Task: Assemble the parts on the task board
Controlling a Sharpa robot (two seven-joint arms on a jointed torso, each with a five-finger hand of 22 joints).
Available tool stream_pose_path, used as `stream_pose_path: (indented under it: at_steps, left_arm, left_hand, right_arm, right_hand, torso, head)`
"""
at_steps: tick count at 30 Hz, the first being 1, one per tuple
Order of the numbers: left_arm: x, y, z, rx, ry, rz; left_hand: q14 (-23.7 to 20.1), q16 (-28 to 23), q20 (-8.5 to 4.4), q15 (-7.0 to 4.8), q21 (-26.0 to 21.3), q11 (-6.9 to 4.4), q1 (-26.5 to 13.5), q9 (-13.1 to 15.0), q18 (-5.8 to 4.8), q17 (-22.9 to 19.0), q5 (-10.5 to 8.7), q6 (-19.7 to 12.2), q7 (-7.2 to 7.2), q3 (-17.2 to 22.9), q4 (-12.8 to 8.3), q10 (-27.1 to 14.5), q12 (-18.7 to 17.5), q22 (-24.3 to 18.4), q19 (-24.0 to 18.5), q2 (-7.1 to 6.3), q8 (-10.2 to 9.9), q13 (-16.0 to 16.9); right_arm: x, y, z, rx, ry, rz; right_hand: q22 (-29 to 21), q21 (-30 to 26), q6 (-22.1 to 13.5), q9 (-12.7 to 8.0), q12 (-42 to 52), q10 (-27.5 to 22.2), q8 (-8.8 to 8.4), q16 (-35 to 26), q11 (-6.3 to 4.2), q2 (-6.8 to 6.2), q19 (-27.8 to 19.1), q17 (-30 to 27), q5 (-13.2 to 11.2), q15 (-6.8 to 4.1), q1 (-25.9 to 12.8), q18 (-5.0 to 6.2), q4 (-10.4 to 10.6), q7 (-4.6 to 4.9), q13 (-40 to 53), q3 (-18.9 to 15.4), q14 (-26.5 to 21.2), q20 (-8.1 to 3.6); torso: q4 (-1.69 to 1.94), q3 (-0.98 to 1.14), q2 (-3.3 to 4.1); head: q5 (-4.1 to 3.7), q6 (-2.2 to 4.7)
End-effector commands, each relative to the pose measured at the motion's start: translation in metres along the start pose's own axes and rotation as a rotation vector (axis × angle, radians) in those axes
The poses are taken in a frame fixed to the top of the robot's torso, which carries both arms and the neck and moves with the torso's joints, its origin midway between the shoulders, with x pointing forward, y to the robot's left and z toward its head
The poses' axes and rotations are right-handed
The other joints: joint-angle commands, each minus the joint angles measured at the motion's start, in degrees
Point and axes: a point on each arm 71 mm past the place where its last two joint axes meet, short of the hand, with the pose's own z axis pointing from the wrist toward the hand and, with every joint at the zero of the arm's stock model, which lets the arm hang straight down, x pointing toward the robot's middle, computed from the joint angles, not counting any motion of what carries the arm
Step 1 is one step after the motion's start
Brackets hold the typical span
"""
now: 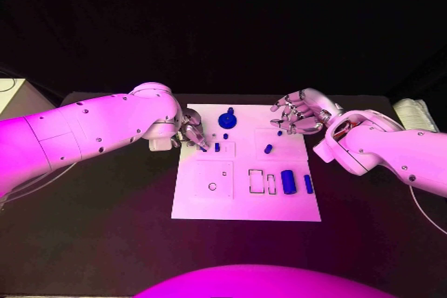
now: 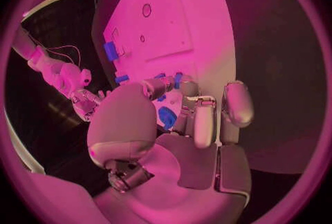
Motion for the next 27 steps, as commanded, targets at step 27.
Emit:
stream_pose_path:
  at_steps: [27]
  left_arm:
    - [0.0169,-0.0001,0.0072,-0.017,0.075,0.040]
  left_hand:
    - [4.3,0.3,-0.15,-0.39,0.2,-0.23,-0.2,-0.2,-0.55,10.1,0.03,1.4,-0.90,8.6,-8.9,0.3,0.1,-0.1,0.3,0.62,0.2,-0.2]
  right_arm:
    - [0.0009,0.0003,-0.0002,-0.008,0.011,0.000]
  right_hand:
    - [-0.2,-0.4,-0.2,-0.1,0.4,-0.4,0.45,-0.5,0.01,-0.07,0.6,0.2,0.6,0.01,-0.8,0.22,0.0,0.07,-0.2,0.3,0.3,-0.10]
  torso:
    - [0.09,-0.01,0.01]
  head:
    - [-0.25,-0.14]
